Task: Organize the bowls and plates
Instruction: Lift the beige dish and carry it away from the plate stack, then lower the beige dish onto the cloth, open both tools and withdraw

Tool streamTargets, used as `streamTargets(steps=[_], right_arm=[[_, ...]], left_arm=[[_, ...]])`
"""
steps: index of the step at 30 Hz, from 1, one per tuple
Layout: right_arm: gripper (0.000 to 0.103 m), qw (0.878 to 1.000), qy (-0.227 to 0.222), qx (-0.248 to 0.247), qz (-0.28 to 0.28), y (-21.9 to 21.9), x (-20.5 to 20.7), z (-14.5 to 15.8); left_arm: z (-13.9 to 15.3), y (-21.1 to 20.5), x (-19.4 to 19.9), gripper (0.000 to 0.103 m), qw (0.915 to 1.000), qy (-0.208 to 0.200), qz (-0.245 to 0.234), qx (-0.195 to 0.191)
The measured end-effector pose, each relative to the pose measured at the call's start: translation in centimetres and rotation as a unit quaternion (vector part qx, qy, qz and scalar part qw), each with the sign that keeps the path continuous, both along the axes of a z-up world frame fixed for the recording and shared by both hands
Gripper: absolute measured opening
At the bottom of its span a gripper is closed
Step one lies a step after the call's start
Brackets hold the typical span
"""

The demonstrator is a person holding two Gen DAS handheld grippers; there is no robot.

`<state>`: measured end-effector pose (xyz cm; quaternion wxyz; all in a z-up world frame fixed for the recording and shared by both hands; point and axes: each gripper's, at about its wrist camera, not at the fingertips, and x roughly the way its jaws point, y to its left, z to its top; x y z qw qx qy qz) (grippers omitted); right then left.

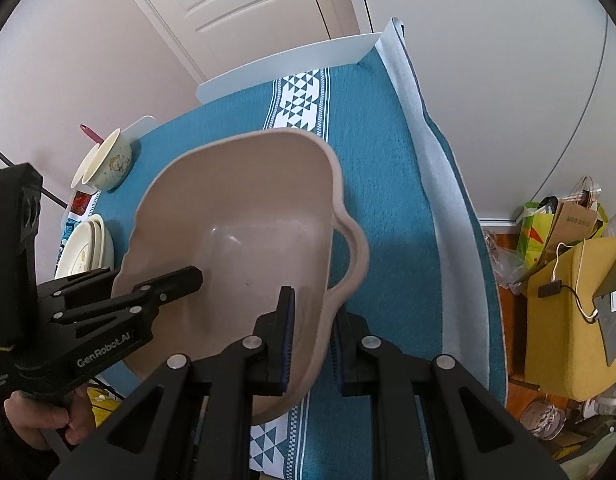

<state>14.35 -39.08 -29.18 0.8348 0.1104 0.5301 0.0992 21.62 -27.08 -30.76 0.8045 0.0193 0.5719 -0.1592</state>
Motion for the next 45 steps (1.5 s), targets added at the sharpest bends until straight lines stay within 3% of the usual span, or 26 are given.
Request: streamTargets(steps=[6,8,10,14,15,17,18,19,21,27,29,31,35,37,40,42,45], right_arm=[[0.016,1.0,0.003,-0.001,-0.006,-0.1,0.1,0.0],[0.026,1.0,-0.001,-0.004,-0.005,-0.1,0.0,0.0],[0.061,1.0,-0.009,-0.004,-0.005,-0.1,-0.2,0.2],[0.066,1.0,-0.025,0.0,-0.009,-0.5,-0.6,0.9],[0.066,1.0,-0.028,0.001,-0.009,-0.6,-0.7,1.1],[0.067,0.999,-0.033,0.001,-0.01,-0.8,-0.9,1.3],[0.067,0.999,-0.034,0.002,-0.011,-0.9,-0.9,1.4],[0.07,0.999,-0.035,0.003,-0.013,-1.0,-1.0,1.5],[0.076,0.999,-0.037,0.006,-0.014,-1.1,-1.2,1.7],[0.077,0.998,-0.056,0.007,-0.014,-1.1,-2.1,3.4],[0.08,0.998,-0.065,0.007,-0.009,-1.0,-2.3,4.9],[0.089,0.997,-0.081,0.008,0.001,-0.4,-2.5,7.0],[0.099,0.99,-0.133,0.04,0.034,1.6,-2.3,11.5],[0.103,0.983,-0.169,0.05,0.049,3.3,-1.8,13.7],[0.103,0.971,-0.22,0.059,0.07,6.0,-1.1,16.5],[0.103,0.964,-0.241,0.064,0.095,8.6,-0.2,18.2],[0.103,0.965,-0.219,0.041,0.141,13.2,2.0,19.5]], left_arm=[[-0.5,-0.1,0.4,0.019,0.9999,0.009,0.003,0.007],[-0.5,0.0,0.3,0.019,0.9999,0.009,0.003,0.007],[-0.5,0.0,0.3,0.019,0.9999,0.009,0.001,0.007],[-0.5,-0.1,0.4,0.02,0.9999,0.008,-0.001,0.007],[-0.5,-0.2,0.4,0.024,0.9999,0.008,-0.002,0.007],[-0.4,-0.1,0.2,0.054,0.9999,0.006,-0.002,0.007],[-0.2,0.0,0.1,0.083,1.0,-0.004,0.002,0.009],[0.2,0.1,-0.1,0.091,0.9998,-0.017,0.004,0.006],[1.0,0.1,-0.4,0.091,0.9994,-0.034,0.0,-0.001],[4.0,1.0,-1.5,0.091,0.9988,-0.049,0.009,-0.003],[6.2,2.1,-2.4,0.091,0.9979,-0.06,0.022,-0.002],[9.0,3.6,-3.3,0.091,0.9957,-0.084,0.039,-0.001],[15.4,7.7,-4.9,0.093,0.9828,-0.16,0.09,0.017],[18.4,10.5,-5.6,0.103,0.9712,-0.198,0.129,0.029],[20.8,14.1,-5.8,0.103,0.9555,-0.236,0.172,0.042],[21.4,16.4,-5.1,0.103,0.9524,-0.235,0.186,0.052],[21.1,20.4,-3.6,0.103,0.9523,-0.22,0.205,0.053]])
